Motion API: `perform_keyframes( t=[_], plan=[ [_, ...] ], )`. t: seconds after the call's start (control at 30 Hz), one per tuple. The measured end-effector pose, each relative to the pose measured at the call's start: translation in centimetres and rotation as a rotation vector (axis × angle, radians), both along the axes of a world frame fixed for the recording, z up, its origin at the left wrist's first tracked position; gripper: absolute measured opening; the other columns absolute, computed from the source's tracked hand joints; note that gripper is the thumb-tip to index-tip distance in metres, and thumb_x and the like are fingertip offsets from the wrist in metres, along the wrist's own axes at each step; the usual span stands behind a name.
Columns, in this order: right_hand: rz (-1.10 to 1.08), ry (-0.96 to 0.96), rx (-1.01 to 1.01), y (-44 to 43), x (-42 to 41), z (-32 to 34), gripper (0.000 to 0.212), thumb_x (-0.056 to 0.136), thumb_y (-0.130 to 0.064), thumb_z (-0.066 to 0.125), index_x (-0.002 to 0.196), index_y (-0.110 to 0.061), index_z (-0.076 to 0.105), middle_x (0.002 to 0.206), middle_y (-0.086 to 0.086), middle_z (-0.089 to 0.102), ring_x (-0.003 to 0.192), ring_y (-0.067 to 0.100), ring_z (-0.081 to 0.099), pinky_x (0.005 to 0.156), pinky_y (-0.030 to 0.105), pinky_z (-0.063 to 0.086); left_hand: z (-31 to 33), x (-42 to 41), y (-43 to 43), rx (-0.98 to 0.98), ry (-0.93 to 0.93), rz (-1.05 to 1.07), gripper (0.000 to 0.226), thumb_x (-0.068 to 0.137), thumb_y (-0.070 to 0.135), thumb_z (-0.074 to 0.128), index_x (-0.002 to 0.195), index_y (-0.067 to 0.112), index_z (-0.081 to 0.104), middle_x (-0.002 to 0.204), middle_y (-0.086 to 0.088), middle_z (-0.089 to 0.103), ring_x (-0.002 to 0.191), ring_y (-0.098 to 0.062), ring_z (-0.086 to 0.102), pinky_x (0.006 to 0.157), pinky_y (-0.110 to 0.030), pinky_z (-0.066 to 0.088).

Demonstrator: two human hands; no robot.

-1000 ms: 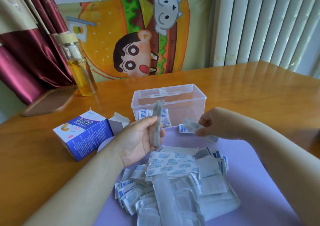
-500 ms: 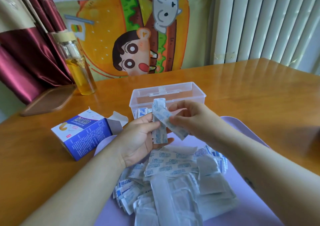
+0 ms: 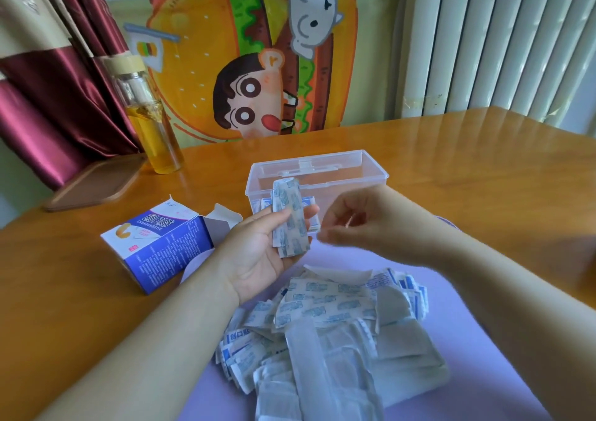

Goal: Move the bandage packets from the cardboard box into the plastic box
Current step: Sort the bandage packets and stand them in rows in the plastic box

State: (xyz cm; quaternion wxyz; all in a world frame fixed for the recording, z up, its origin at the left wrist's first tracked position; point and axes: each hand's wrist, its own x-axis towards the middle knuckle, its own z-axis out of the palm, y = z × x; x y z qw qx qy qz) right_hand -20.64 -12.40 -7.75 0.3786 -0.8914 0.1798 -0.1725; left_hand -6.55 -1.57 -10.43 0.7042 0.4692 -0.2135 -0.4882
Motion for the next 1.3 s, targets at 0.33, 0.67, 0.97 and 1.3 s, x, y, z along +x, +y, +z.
perform_keyframes(
  t=[0.33,0.67,0.97,1.3],
  plan=[
    [0.235,0.613,-0.187,1.5,-0.1,-0.6,0.047,0.059,-0.065,0.074,0.091,-0.039,0.05,0.086,-0.02,0.053,0.075,-0.001,0.052,0.072,0.02,0.043,0.3,0.2,0.6,0.012,0.146,-0.014,0.021,0.098,0.018,0.04,0.11,0.014,0.056,0.093,-0.003,0.072,0.062,-0.008,0.058,0.063,-0.027,0.055],
    [0.067,0.379,0.043,-1.4,-0.3,-1.5,0.035,0.08,-0.045,0.068,0.077,-0.011,0.063,0.064,-0.004,0.054,0.061,0.014,0.048,0.061,0.027,0.037,0.1,0.3,0.1,-0.026,-0.059,0.099,0.02,0.096,0.016,0.045,0.101,0.015,0.065,0.059,0.006,0.045,0.051,-0.007,0.041,0.052,-0.017,0.042],
    [0.003,0.09,0.404,-2.9,0.4,-2.8,0.044,0.07,-0.051,0.066,0.093,-0.014,0.073,0.103,0.018,0.069,0.081,0.024,0.055,0.079,0.042,0.042,-0.9,0.6,0.2,0.173,-0.653,0.196,0.008,0.088,0.03,0.063,0.085,0.023,0.064,0.062,0.003,0.041,0.052,-0.009,0.038,0.054,-0.023,0.034],
    [-0.142,0.078,0.384,-3.2,0.2,-3.0,0.047,0.065,-0.053,0.066,0.091,-0.015,0.073,0.098,0.01,0.073,0.099,0.034,0.064,0.094,0.053,0.048,-1.7,1.2,0.6,0.387,-0.909,0.0,0.007,0.088,0.025,0.064,0.094,0.027,0.067,0.07,0.015,0.063,0.061,0.001,0.054,0.06,-0.018,0.04]
  ],
)
